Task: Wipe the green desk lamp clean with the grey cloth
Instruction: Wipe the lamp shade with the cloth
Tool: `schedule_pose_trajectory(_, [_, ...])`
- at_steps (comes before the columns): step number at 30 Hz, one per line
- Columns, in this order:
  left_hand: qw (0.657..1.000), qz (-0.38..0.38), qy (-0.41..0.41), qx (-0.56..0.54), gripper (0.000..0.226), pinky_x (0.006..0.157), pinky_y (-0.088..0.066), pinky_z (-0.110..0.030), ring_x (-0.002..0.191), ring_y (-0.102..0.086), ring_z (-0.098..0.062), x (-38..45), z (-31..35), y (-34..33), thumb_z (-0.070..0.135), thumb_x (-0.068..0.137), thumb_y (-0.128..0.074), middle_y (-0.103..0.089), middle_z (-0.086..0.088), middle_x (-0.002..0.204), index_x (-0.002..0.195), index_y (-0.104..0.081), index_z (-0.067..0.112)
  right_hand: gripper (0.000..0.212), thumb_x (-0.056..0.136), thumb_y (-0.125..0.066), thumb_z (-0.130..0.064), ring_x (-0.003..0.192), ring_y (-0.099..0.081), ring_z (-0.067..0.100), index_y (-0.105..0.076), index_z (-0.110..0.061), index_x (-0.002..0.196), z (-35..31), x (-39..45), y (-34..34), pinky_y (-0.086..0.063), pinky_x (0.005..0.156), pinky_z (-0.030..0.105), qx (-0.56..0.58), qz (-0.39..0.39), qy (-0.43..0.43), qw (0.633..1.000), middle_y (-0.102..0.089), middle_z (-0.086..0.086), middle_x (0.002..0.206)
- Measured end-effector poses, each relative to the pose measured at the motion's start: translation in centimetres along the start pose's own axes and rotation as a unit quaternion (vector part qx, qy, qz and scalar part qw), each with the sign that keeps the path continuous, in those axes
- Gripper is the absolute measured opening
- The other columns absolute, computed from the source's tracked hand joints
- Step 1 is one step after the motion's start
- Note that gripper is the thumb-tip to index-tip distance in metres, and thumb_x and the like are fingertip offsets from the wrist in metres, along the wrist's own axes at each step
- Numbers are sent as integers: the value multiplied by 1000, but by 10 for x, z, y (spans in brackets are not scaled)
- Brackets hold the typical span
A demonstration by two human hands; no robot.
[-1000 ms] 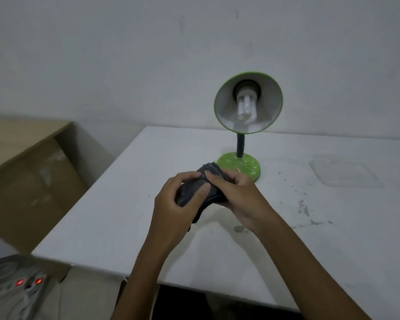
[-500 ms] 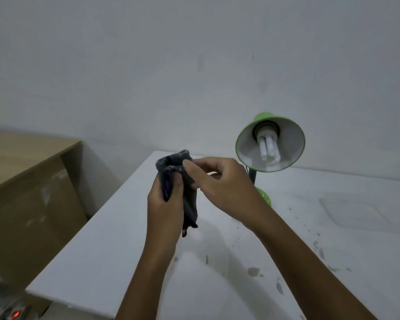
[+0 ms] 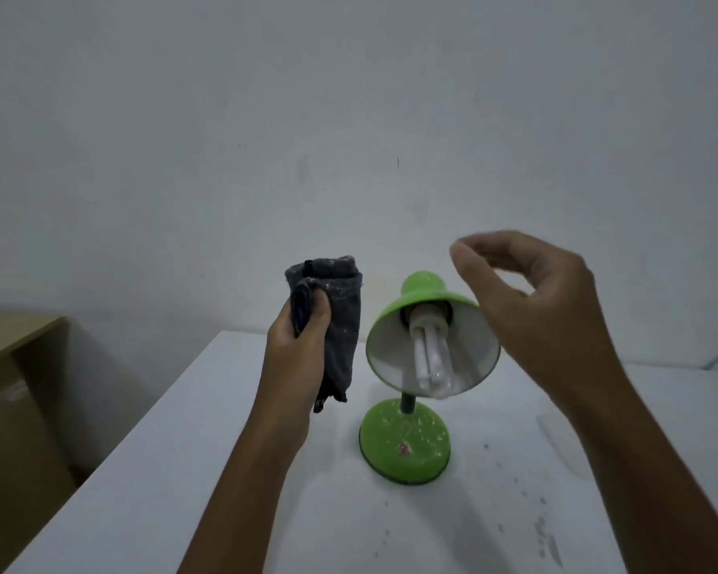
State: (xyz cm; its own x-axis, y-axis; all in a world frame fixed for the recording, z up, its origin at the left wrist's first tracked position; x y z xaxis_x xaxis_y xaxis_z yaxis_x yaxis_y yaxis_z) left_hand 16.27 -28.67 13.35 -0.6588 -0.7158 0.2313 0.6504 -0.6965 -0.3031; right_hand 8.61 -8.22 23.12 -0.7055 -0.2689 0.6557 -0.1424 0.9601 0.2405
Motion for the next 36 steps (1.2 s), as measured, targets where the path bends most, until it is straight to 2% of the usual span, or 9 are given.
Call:
schedule_pose_trajectory(6, [999, -24, 39, 14, 15, 79, -57, -31, 93, -73, -13, 44, -8, -27, 36, 98, -57, -77, 6, 99, 101, -71, 30, 63, 69, -60, -78, 112, -61, -4, -70, -33, 112, 77, 2, -16, -48, 88, 22, 16, -48, -125, 991, -70, -17, 116])
schedule_pose_trajectory(8, [998, -37, 51, 13, 14, 78, -57, -32, 95, -73, -15, 56, -12, -36, 36, 98, -58, -77, 5, 100, 101, -70, 30, 62, 68, -60, -80, 107, -60, -13, -70, -35, 109, 85, 3, -25, -46, 84, 14, 38, -72, -138, 987, -69, -26, 111])
schedule_pose_trajectory(11, [996, -54, 73, 10, 17, 78, -57, -33, 96, -73, -18, 68, -20, -47, 36, 98, -58, -77, 1, 103, 107, -70, 28, 37, 80, -59, -63, 87, -61, -19, -72, -31, 94, 87, 2, -35, -43, 68, -2, 110, -92, -145, 979, -71, -31, 89])
schedule_pose_trajectory(14, [990, -94, 95, 44, 22, 82, -57, -36, 98, -72, -21, 74, -28, -59, 37, 97, -59, -77, -2, 102, 107, -72, 23, 56, 84, -47, -55, 95, -64, 16, -71, -6, 100, 93, 1, -40, -45, 66, 2, 119, -95, -136, 979, -71, 8, 101])
schedule_pose_trajectory(18, [981, -145, 64, 112, 22, 73, -54, -28, 87, -71, -16, 75, -25, -71, 39, 98, -57, -76, 1, 91, 98, -73, 24, 70, 79, -46, -62, 97, -61, 27, -68, 1, 101, 93, 1, -41, -45, 66, 6, 125, -75, -125, 981, -67, 19, 102])
schedule_pose_trajectory(23, [975, -170, -17, 140, 15, 72, -55, -18, 85, -71, -7, 72, -8, -70, 28, 98, -59, -78, 4, 94, 96, -74, 27, 53, 85, -36, -51, 97, -61, -14, -75, -23, 108, 97, 2, -40, -40, 69, -4, 135, -51, -155, 977, -74, -13, 107])
schedule_pose_trajectory(27, [976, -163, -5, 142, 17, 84, -56, -36, 92, -72, -21, 70, -14, -64, 31, 98, -59, -77, -5, 97, 97, -74, 24, 50, 84, -38, -49, 99, -63, -10, -75, -23, 106, 98, 2, -41, -42, 71, -2, 144, -40, -156, 976, -75, -12, 106])
schedule_pose_trajectory(31, [967, -160, -18, 196, 22, 70, -52, -27, 77, -67, -12, 75, -6, -71, 37, 97, -59, -73, 6, 79, 87, -73, 22, 47, 89, -38, -43, 97, -62, -11, -75, -20, 107, 95, 1, -40, -41, 71, -3, 136, -39, -145, 979, -74, -10, 107])
schedule_pose_trajectory(36, [934, -221, -120, 254, 12, 73, -52, -29, 83, -67, -14, 70, 9, -77, 26, 96, -61, -72, 2, 91, 96, -73, 23, 48, 87, -35, -38, 101, -64, -5, -75, -22, 107, 98, 3, -39, -44, 75, 1, 121, -49, -137, 982, -74, -10, 107])
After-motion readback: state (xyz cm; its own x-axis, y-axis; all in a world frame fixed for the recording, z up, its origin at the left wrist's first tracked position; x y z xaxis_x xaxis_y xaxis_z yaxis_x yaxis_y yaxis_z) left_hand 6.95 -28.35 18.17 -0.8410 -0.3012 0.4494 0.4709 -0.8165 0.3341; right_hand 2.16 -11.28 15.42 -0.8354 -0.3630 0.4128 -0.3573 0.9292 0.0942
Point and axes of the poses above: each hand's wrist, its own x-axis towards the middle knuckle, its own y-axis out of the back of the hand, z = x × y, the point moved 7 cm from there along x, towards the middle knuckle
